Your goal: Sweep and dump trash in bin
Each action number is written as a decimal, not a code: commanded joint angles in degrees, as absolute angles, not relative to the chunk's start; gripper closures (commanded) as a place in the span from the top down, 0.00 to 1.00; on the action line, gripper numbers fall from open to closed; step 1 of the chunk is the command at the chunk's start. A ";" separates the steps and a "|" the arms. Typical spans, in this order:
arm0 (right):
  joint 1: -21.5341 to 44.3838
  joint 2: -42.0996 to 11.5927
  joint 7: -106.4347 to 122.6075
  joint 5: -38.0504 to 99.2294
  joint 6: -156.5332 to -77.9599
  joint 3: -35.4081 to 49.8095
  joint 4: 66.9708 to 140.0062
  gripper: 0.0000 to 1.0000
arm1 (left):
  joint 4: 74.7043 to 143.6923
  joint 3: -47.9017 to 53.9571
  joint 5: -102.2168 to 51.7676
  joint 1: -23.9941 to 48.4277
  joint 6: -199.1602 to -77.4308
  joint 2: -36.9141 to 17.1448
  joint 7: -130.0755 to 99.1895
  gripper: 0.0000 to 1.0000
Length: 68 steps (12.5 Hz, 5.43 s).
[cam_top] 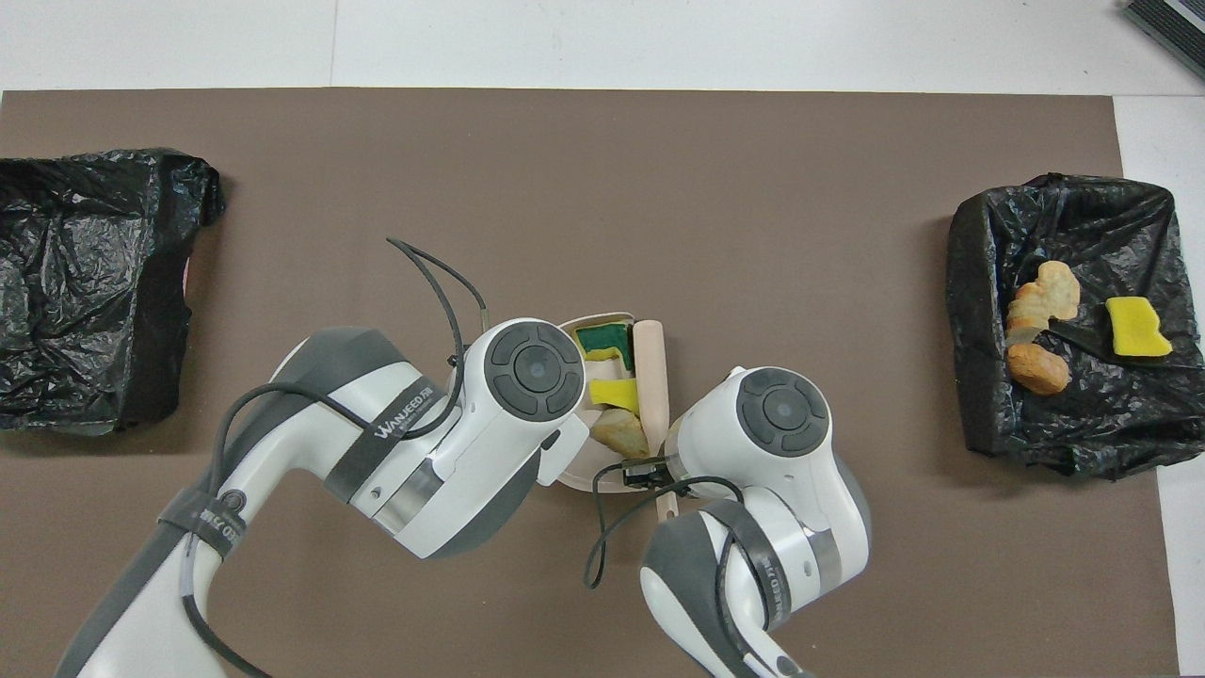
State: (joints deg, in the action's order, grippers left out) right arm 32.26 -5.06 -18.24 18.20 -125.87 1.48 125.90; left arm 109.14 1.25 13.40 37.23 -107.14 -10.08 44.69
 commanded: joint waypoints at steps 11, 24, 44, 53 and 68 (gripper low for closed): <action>27.42 2.80 -18.37 7.67 -105.75 0.79 123.49 0.00 | 111.71 0.97 13.80 36.65 -106.44 -8.09 45.70 0.00; 35.16 6.33 -27.86 8.00 -110.82 1.67 127.88 0.00 | 111.18 1.05 11.52 31.49 -109.78 -8.18 52.01 0.00; 48.00 -3.78 -42.54 12.92 -117.79 1.41 123.50 1.00 | 92.29 0.53 0.96 -16.07 -106.79 -8.35 100.88 0.00; 33.41 -2.46 -26.22 5.38 -91.17 0.79 102.41 1.00 | 85.44 0.62 17.05 -23.55 -109.06 -14.23 110.13 0.00; -1.30 1.50 16.79 -4.75 -87.36 0.70 94.83 1.00 | 84.90 0.62 41.21 -17.85 -115.67 -16.96 98.71 0.00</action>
